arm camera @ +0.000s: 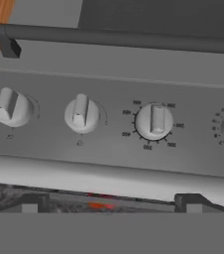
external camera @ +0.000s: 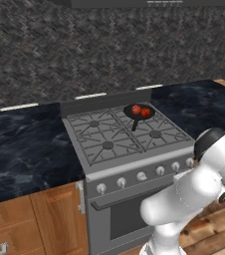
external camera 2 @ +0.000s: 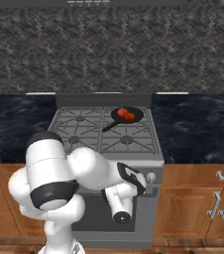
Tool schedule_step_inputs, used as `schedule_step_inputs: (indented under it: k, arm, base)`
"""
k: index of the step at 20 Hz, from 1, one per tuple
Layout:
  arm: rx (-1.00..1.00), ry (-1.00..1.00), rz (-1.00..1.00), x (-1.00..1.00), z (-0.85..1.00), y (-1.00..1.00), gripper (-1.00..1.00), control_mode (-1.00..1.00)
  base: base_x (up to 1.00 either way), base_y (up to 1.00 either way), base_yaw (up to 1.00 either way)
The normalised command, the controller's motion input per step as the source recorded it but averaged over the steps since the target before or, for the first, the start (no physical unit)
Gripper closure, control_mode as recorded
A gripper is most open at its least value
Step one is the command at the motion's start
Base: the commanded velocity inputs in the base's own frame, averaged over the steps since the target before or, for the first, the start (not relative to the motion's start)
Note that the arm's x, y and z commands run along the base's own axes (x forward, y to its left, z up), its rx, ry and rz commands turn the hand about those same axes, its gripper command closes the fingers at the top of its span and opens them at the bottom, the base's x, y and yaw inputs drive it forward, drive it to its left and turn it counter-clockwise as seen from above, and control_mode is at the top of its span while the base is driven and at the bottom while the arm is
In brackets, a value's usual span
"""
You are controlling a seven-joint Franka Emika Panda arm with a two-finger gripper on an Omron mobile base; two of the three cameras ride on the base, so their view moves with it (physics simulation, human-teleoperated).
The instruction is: Place the pan on the rear right burner on the stove. Then place the tomato and the onion in the pan and turn on the rear right burner.
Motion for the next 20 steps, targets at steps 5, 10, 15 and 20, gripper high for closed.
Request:
schedule_step_inputs:
  k: [5, 10, 15, 20]
  arm:
    - [0.00, 0.00, 0.00, 0.21, -0.24, 0.00, -1.00, -1.00]
    - [0.00, 0.00, 0.00, 0.16, -0.30, -0.07, -1.00, -1.00]
    - [0.00, 0.00, 0.00, 0.06, -0.30, -0.18, -1.00, -1.00]
    - [0.00, 0.00, 0.00, 0.08, -0.22, -0.17, -1.00, -1.00]
  base:
    - [0.00, 0.00, 0.00]
    - [0.00, 0.00, 0.00]
    - [0.00, 0.00, 0.00]
    - [0.00, 0.00, 0.00]
